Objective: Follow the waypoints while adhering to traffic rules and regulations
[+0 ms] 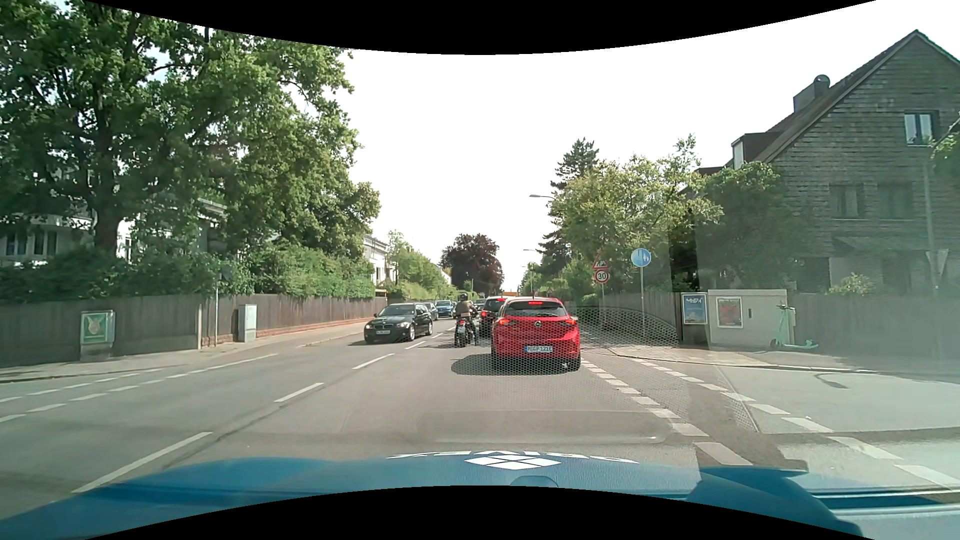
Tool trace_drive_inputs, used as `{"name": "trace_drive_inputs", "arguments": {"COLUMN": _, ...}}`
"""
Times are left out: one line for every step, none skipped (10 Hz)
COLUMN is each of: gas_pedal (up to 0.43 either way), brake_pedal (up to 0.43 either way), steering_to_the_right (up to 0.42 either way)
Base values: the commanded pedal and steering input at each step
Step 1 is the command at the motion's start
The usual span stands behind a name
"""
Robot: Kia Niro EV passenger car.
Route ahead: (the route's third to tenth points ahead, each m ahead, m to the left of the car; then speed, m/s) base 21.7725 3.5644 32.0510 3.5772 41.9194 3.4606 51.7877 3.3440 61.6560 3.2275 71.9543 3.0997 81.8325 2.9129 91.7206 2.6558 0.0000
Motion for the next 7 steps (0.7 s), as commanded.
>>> {"name": "trace_drive_inputs", "arguments": {"gas_pedal": 0.000, "brake_pedal": 0.427, "steering_to_the_right": -0.001}}
{"name": "trace_drive_inputs", "arguments": {"gas_pedal": 0.000, "brake_pedal": 0.421, "steering_to_the_right": -0.001}}
{"name": "trace_drive_inputs", "arguments": {"gas_pedal": 0.000, "brake_pedal": 0.427, "steering_to_the_right": -0.001}}
{"name": "trace_drive_inputs", "arguments": {"gas_pedal": 0.000, "brake_pedal": 0.421, "steering_to_the_right": -0.001}}
{"name": "trace_drive_inputs", "arguments": {"gas_pedal": 0.000, "brake_pedal": 0.427, "steering_to_the_right": 0.000}}
{"name": "trace_drive_inputs", "arguments": {"gas_pedal": 0.000, "brake_pedal": 0.427, "steering_to_the_right": -0.001}}
{"name": "trace_drive_inputs", "arguments": {"gas_pedal": 0.000, "brake_pedal": 0.427, "steering_to_the_right": -0.001}}
